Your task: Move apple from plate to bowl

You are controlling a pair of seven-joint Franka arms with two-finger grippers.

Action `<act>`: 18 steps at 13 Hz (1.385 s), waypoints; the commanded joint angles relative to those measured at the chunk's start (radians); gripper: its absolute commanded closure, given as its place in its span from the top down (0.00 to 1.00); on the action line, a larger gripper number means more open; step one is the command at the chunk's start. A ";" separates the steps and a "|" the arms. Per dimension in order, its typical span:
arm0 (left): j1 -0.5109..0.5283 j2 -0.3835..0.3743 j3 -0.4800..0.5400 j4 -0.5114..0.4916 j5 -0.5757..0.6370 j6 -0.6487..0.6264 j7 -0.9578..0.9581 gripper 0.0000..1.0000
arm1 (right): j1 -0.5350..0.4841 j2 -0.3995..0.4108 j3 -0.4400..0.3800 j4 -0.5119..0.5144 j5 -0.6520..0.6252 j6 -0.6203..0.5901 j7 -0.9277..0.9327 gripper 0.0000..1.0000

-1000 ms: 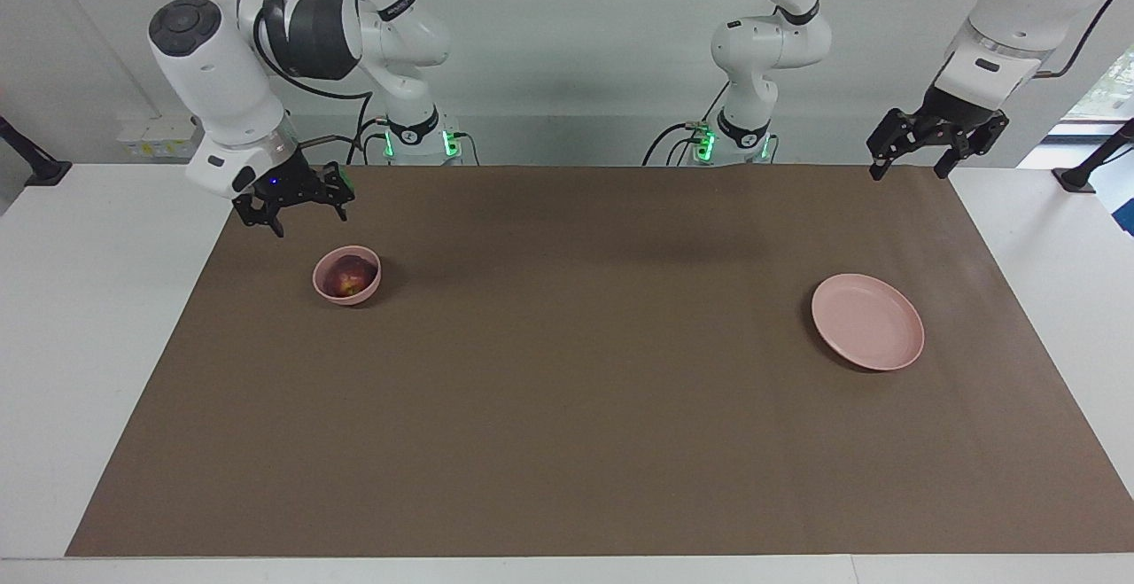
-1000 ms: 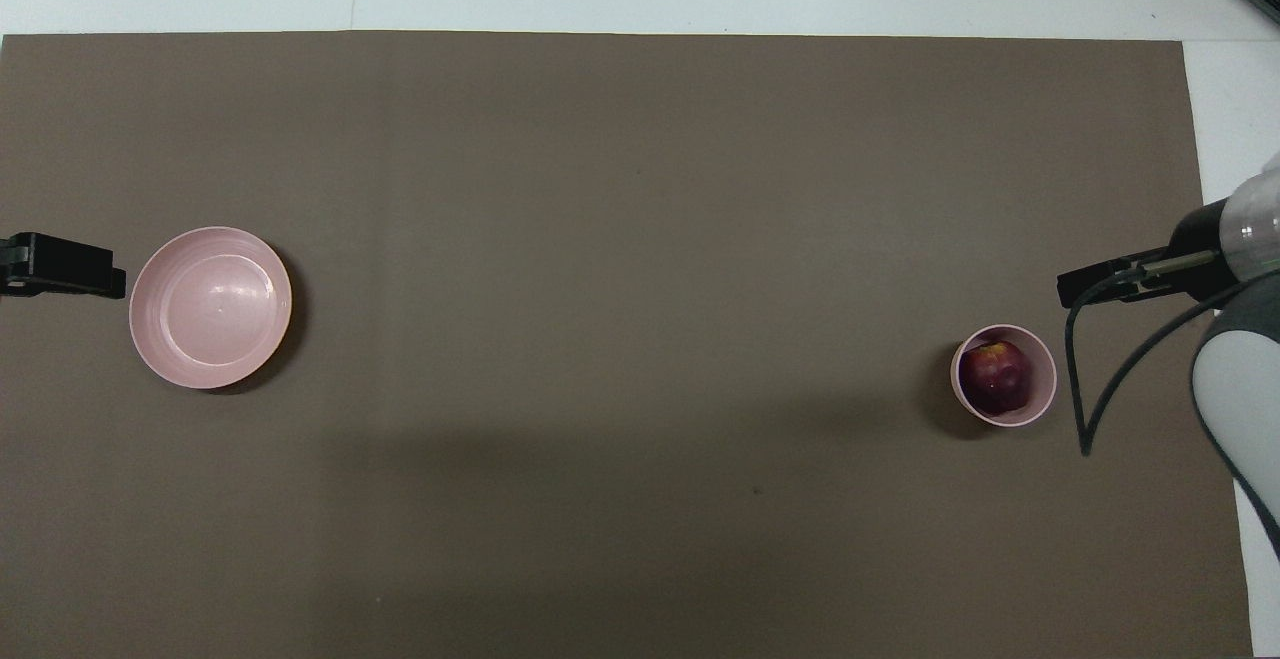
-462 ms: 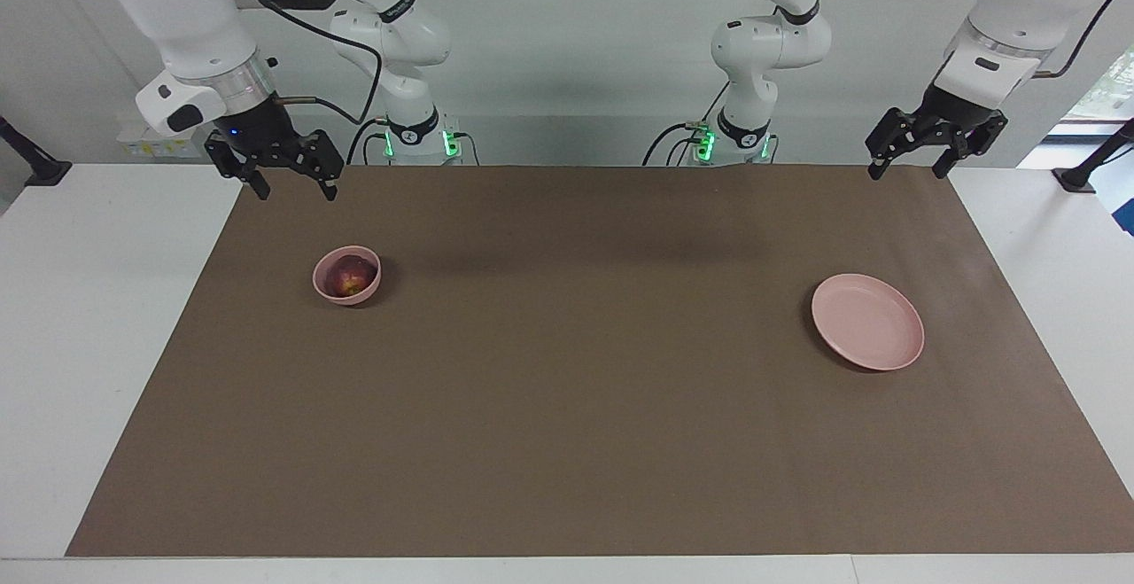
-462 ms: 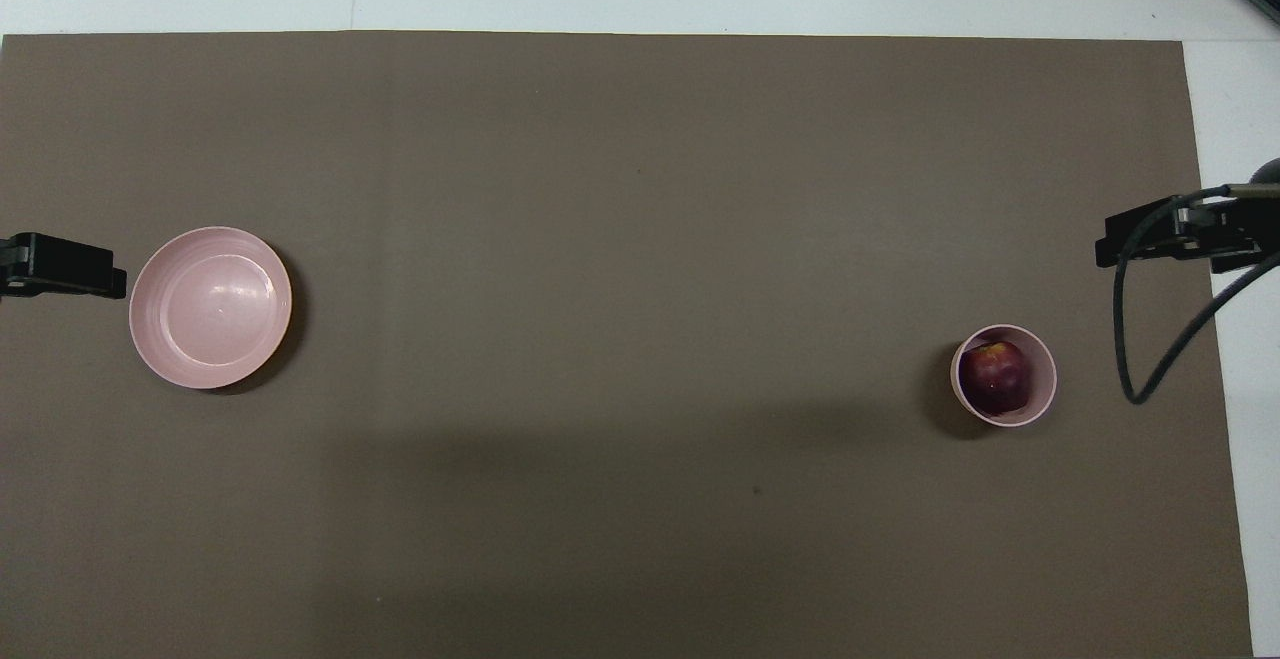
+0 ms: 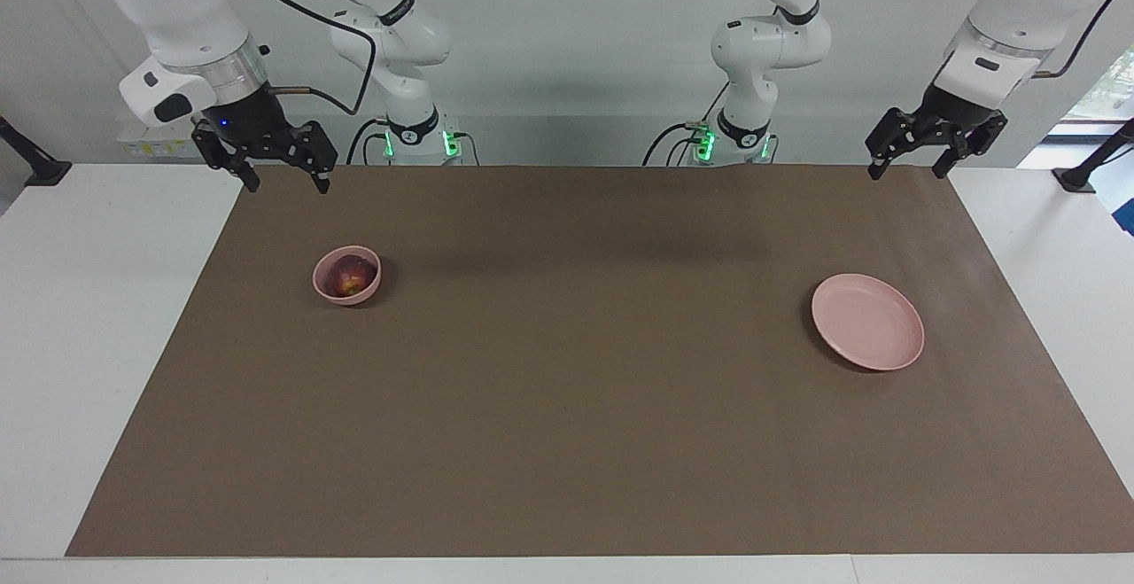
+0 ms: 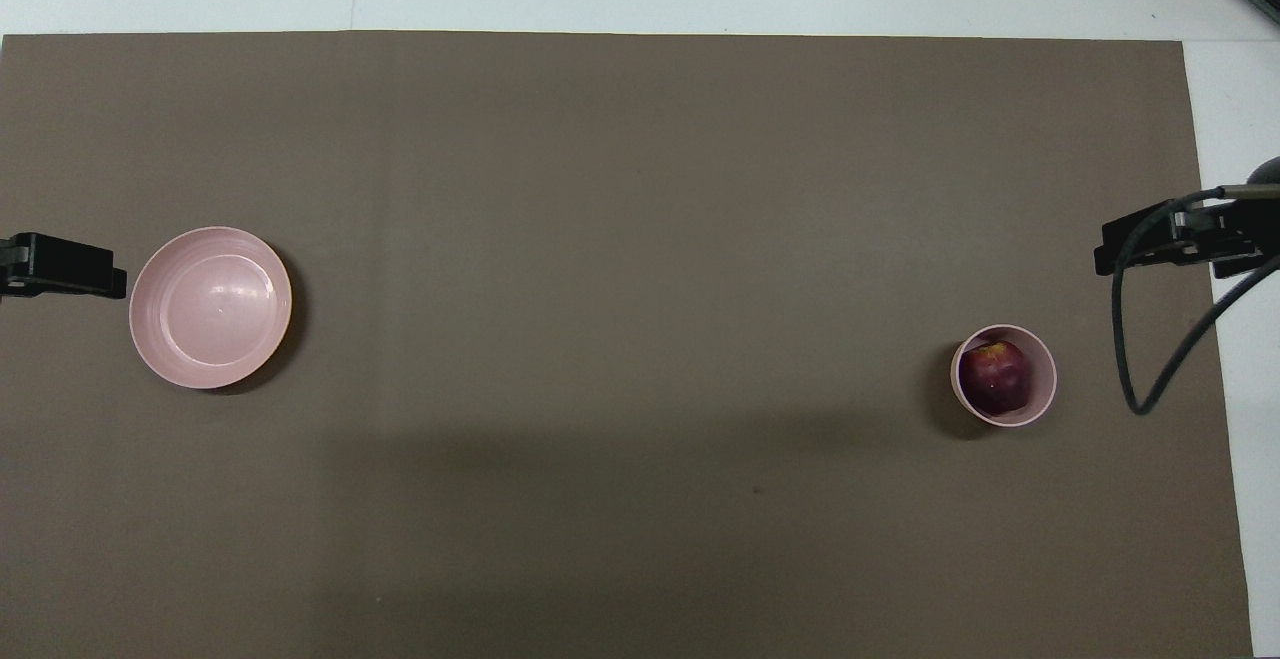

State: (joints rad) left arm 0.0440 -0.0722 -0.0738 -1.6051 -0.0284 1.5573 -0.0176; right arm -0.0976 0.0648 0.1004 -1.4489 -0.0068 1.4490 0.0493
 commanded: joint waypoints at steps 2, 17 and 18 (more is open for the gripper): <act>0.004 -0.028 0.000 -0.032 -0.013 0.010 -0.004 1.00 | 0.001 0.023 0.012 0.044 -0.021 -0.044 0.004 1.00; 0.004 -0.028 0.000 -0.035 -0.013 0.009 -0.004 1.00 | 0.003 0.007 0.013 0.021 -0.007 -0.001 0.014 1.00; 0.004 -0.028 0.000 -0.035 -0.013 0.009 -0.004 1.00 | 0.003 0.007 0.015 0.021 -0.008 -0.001 0.012 1.00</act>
State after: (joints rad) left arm 0.0440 -0.0722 -0.0737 -1.6072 -0.0285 1.5571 -0.0178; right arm -0.0932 0.0681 0.1072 -1.4360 -0.0074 1.4457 0.0493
